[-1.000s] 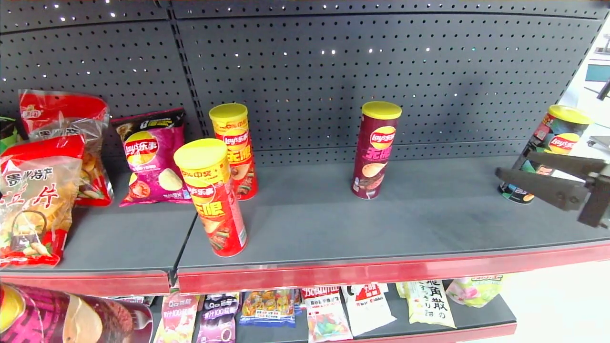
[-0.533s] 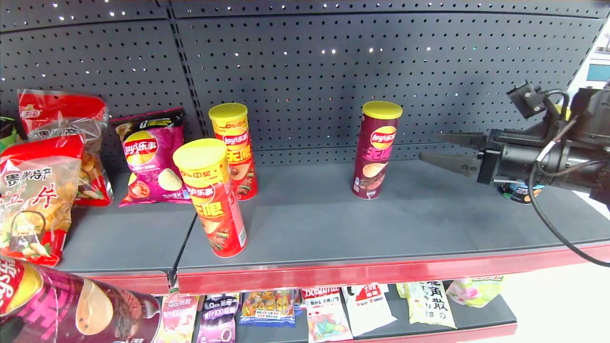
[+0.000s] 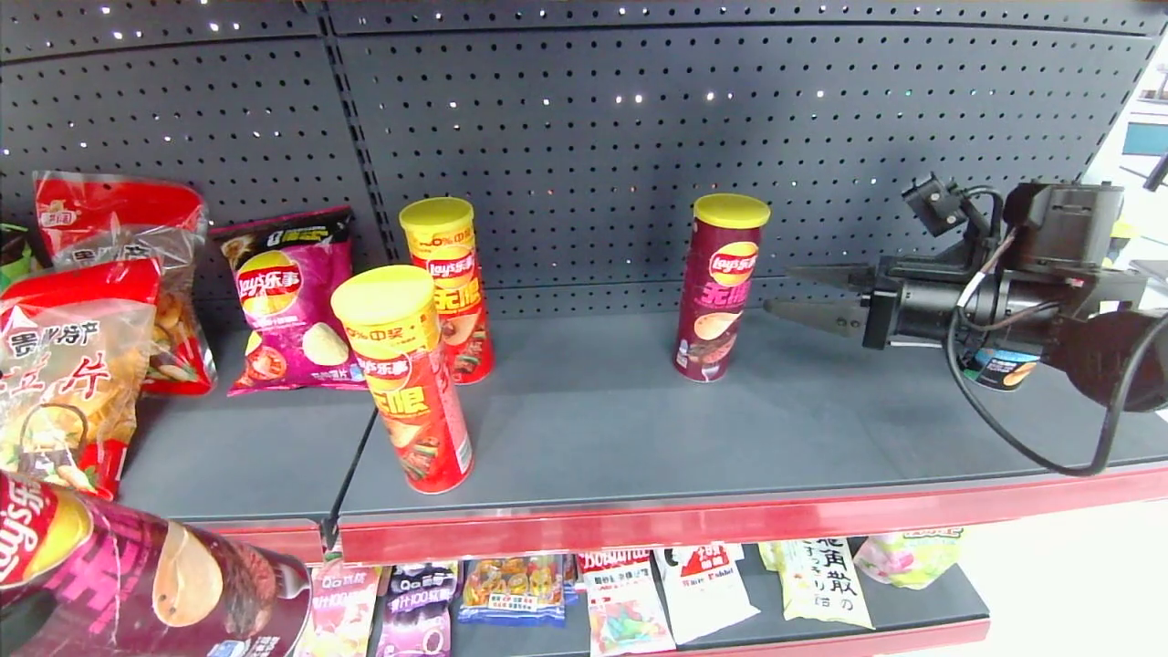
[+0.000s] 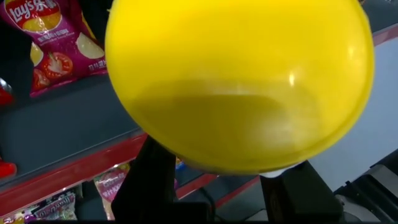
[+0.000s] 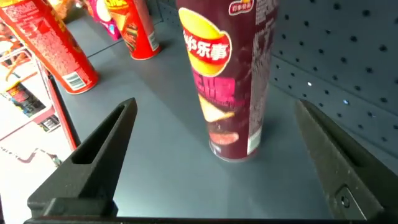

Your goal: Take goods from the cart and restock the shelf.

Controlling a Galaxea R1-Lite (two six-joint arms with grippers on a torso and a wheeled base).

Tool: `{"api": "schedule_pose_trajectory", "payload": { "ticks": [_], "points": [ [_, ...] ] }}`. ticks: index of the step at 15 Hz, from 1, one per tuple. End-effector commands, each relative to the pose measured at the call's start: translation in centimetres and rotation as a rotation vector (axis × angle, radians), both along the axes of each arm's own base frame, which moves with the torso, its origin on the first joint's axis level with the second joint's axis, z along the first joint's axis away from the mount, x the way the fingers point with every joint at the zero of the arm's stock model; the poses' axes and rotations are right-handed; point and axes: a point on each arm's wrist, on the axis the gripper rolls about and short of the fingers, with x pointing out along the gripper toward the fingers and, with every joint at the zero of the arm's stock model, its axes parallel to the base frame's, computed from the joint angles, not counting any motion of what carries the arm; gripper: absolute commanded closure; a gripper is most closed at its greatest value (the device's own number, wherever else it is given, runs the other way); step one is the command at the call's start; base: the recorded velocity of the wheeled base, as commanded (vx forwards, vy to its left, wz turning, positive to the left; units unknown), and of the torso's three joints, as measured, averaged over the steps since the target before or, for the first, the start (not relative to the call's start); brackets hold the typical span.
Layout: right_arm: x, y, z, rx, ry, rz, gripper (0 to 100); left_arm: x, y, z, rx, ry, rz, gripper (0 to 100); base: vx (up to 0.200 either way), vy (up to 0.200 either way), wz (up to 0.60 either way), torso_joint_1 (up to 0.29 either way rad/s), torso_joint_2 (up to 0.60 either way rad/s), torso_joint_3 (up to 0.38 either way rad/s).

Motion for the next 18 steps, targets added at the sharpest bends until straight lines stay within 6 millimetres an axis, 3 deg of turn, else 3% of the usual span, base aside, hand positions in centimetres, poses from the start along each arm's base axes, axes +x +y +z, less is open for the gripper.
{"api": "schedule_pose_trajectory", "payload": {
  "ticks": [1,5,13,18],
  "points": [
    [1.5,0.6,-0.8,0.000,0.010,0.020,0,0.6,0.0,0.3,0.001,-0.003,0.000,100,0.000,0.000,0.00,0.000,0.00,0.000],
    [3.3,1.5,-0.9,0.004,-0.011,0.050,0,2.0,-0.1,0.7,0.002,-0.010,0.001,100,0.000,0.000,0.00,0.000,0.00,0.000],
    [5.5,2.1,-1.7,0.000,-0.021,0.056,0,2.1,-0.2,0.5,0.014,-0.008,-0.002,100,0.000,0.000,0.00,0.000,0.00,0.000],
    [6.7,3.6,-1.0,0.008,-0.058,0.084,0,2.0,-0.1,0.5,0.014,-0.010,-0.002,100,0.000,0.000,0.00,0.000,0.00,0.000]
  ]
}}
